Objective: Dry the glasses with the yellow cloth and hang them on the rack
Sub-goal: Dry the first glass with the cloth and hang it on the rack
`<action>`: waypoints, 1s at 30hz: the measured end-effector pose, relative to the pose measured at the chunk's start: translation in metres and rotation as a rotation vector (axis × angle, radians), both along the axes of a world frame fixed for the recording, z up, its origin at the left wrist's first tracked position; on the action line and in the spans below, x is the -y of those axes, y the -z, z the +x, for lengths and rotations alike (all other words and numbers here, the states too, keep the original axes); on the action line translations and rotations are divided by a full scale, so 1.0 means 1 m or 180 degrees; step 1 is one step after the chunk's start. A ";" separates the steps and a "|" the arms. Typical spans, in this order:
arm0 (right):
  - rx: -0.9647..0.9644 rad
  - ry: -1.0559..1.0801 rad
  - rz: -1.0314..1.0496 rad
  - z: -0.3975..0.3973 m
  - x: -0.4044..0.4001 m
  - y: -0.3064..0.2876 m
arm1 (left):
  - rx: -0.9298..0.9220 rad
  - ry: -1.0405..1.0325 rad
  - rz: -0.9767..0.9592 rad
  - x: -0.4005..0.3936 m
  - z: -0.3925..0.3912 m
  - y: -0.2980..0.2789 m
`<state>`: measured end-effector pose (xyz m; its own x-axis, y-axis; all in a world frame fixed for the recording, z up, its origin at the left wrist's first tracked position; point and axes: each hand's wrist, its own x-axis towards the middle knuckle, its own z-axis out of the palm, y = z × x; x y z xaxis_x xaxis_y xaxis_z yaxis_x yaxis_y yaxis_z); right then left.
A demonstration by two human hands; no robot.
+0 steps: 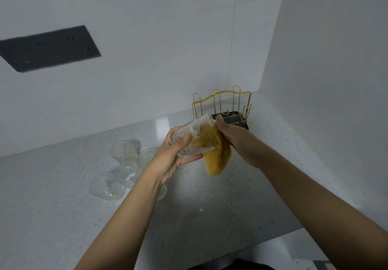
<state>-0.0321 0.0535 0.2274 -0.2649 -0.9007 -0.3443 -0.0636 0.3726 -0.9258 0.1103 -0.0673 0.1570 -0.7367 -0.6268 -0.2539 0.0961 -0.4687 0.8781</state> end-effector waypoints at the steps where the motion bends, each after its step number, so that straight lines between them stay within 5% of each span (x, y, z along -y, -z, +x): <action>1: 0.0041 -0.0189 0.0059 -0.001 0.000 -0.001 | 0.0035 0.0034 0.0002 -0.001 0.000 0.001; 5: -0.0708 -0.1254 0.0055 -0.004 0.002 -0.001 | 0.0008 0.0013 0.0268 -0.009 -0.002 0.002; 15: -0.1171 -0.0851 -0.0360 -0.001 0.018 0.018 | 0.0110 -0.0133 0.0384 -0.019 -0.006 0.005; 21: -0.1144 -0.1376 -0.0048 -0.001 0.007 0.027 | 0.0767 0.0678 0.0346 -0.017 0.002 -0.015; 27: -0.0246 -0.1080 0.0038 -0.006 0.005 0.036 | 0.1159 0.0722 0.0174 -0.019 0.002 -0.012; 30: 0.0547 -0.0485 -0.0041 -0.009 0.005 0.038 | 0.0842 0.0344 -0.0783 -0.030 0.003 0.004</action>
<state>-0.0412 0.0490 0.1892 -0.0640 -0.9304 -0.3609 0.0409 0.3589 -0.9325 0.1137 -0.0370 0.1533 -0.7309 -0.6151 -0.2957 -0.1875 -0.2356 0.9536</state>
